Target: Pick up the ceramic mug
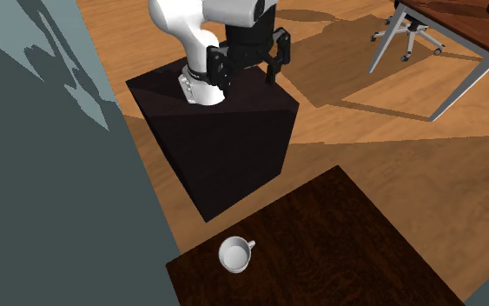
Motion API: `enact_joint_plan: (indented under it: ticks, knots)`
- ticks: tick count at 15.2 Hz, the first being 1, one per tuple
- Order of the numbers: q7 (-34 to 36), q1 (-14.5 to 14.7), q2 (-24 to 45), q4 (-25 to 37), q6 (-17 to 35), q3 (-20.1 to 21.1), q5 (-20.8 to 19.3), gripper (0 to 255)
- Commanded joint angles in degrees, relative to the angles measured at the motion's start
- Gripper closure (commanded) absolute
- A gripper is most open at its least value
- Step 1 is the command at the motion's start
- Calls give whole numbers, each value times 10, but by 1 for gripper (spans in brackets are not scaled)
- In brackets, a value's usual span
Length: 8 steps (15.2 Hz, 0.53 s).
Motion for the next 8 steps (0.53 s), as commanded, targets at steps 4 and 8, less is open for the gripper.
enact_joint_plan:
  ticks: [4, 8]
  knots:
    - [-42, -6, 82, -9, 91, -44, -3, 0]
    - [-79, -6, 160, -3, 161, -77, 9, 0]
